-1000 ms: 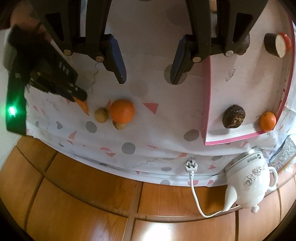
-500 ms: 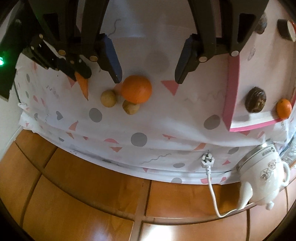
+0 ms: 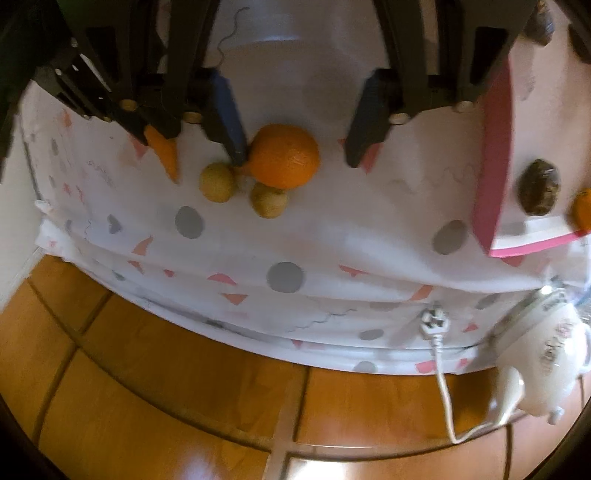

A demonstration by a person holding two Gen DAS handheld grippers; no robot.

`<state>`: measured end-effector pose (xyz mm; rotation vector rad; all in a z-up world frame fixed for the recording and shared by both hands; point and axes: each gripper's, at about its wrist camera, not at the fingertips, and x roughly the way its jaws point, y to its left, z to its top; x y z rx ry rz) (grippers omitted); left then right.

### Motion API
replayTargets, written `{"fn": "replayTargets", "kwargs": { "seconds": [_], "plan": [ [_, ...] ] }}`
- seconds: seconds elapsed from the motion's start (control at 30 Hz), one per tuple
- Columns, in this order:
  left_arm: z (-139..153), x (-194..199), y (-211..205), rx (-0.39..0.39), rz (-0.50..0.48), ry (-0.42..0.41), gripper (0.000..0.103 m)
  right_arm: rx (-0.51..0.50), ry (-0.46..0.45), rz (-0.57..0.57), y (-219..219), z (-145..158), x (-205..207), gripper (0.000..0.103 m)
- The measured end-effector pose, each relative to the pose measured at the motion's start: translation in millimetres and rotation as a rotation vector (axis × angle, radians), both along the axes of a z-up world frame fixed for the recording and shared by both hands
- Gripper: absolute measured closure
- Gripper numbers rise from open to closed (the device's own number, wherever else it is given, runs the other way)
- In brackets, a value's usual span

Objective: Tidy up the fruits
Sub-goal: 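Grasp the second orange with the left gripper while the right holds the carrot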

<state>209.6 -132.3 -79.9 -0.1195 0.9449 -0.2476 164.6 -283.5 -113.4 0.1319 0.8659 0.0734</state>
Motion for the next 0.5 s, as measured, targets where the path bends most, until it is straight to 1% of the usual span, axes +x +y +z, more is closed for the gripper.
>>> {"fn": "replayTargets", "kwargs": {
  "seconds": [0.07, 0.1, 0.27, 0.5],
  "plan": [
    [1, -2, -3, 0.002, -0.015, -0.016, 0.063, 0.002, 0.000, -0.002, 0, 0, 0, 0.081],
    [1, -3, -4, 0.009, -0.019, -0.022, 0.064, 0.000, -0.001, -0.002, 0, 0, 0, 0.081],
    [2, -13, -1, 0.020, -0.024, -0.042, 0.065, 0.017, -0.001, 0.003, -2, 0, 0, 0.079],
    [3, -42, 9, 0.046, 0.000, -0.064, 0.065, -0.004, -0.003, 0.003, 0, 0, -1, 0.080]
  ]
}}
